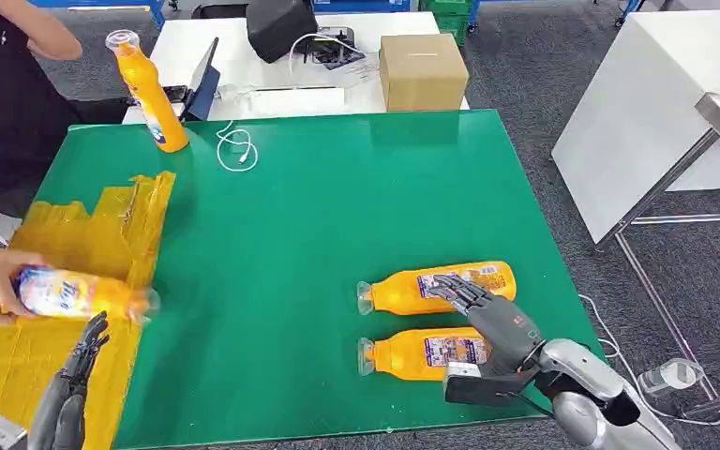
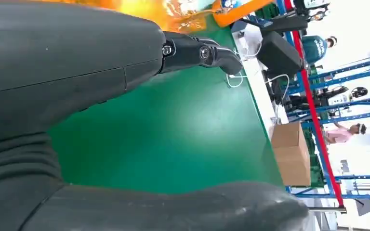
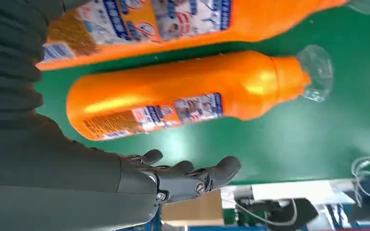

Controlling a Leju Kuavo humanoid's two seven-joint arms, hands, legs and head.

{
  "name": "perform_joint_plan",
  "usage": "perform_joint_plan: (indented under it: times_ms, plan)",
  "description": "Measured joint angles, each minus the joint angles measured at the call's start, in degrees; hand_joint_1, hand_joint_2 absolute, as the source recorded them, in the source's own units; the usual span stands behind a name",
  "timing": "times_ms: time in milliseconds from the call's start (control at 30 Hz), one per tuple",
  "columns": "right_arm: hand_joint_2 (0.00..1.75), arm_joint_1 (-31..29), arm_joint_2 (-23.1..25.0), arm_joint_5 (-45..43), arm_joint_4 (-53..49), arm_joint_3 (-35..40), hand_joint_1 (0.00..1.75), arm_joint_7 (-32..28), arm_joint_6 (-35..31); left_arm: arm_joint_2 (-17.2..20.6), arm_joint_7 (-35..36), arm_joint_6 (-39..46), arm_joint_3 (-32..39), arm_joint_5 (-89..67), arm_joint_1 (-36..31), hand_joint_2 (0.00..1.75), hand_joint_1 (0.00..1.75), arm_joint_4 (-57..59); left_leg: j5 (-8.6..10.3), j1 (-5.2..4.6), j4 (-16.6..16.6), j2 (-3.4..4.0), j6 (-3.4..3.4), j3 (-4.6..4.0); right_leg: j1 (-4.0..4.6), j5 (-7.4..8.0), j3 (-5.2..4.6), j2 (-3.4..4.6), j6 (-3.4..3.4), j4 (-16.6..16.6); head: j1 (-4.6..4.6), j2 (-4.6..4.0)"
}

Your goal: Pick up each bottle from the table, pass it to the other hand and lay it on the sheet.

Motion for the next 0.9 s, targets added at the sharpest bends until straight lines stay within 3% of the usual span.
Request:
perform_joint_plan:
  times_ms: [433,700,900]
  plan:
    - [1.75,6.31,-3.56,-9.32,-5.79,-2.53,0.00,-6.73,3.86,0.20,0.24,0.48,-0.04,1.20,-0.03,0.00,0.00,0.00,-0.01,0.00,0.00,0.00,0.01,-0.06,-0.01,0.00,-0.10,0.00,0.00,-0.01,-0.02,0.00]
    - [1.75,7.63,-12.19,-11.08,-8.87,-4.46,0.00,-2.16,9.26,1.16,1.18,1.07,-0.13,3.10,-0.61,0.00,0.00,0.20,-0.01,-0.03,0.01,0.01,0.02,-0.07,-0.05,0.01,-0.06,0.00,0.02,-0.01,0.00,0.00]
    - [1.75,4.95,-12.92,-5.68,-7.74,-3.82,0.00,0.94,8.68,1.31,1.57,1.40,-1.07,3.15,-0.89,0.00,0.00,0.22,0.00,-0.02,0.01,0.01,0.01,-0.05,-0.02,0.02,-0.07,0.01,0.02,-0.01,-0.02,0.00]
